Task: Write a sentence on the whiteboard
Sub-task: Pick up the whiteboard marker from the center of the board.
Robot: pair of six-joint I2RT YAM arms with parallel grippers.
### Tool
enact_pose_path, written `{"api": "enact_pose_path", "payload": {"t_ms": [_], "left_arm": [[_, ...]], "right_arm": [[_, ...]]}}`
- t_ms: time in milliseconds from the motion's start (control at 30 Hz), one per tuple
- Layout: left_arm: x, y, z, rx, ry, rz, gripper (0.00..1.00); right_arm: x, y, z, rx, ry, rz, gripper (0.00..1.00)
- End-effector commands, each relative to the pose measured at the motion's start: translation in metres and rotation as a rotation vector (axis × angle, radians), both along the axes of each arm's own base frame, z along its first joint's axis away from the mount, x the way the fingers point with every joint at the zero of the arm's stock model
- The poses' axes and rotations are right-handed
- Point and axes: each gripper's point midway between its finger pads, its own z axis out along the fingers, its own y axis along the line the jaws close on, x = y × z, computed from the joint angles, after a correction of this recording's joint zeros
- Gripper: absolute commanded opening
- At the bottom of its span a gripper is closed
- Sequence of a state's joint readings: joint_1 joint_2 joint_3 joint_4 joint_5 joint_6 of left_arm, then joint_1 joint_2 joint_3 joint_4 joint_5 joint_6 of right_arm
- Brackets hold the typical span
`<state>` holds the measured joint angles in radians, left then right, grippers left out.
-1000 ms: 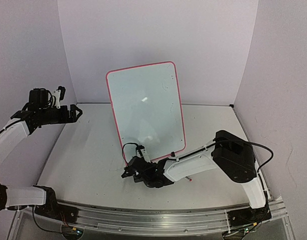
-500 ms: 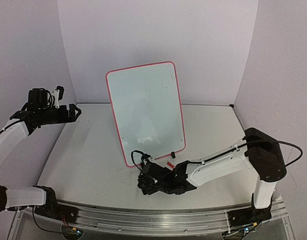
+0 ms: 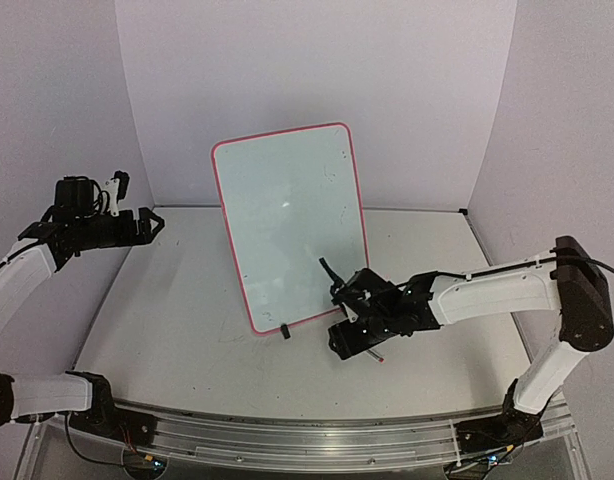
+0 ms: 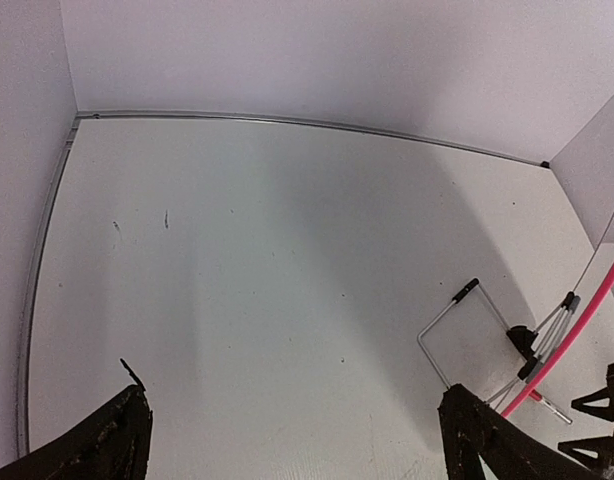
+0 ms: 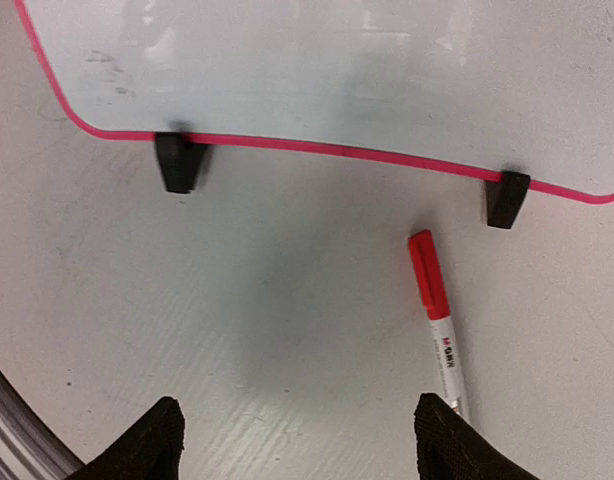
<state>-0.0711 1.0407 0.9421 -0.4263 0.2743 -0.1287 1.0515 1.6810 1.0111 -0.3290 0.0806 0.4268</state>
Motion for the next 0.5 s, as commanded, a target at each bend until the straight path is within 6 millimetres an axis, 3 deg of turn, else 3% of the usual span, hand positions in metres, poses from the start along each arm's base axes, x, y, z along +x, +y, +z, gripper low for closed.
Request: {"api": "enact_pose_path", "payload": {"t_ms": [0,133,467], "left_arm": [[0.001,-0.011,0.014,-0.022,-0.036,-0.066,1.00],[0.001,-0.014,0.013,-0.021,-0.037,-0.079,0.99],[0.001,-0.018,0.010,-0.026,-0.026,-0.097,0.99]], "right_arm": [[-0.005,-0.032,-0.014,-0.034,0.137,0.045,0.69],[0.007,-0.049,-0.023,-0.041,0.175,0.020,0.61],[0.011,-0.052,-0.036,-0.103,0.194,0.047,0.47]]}}
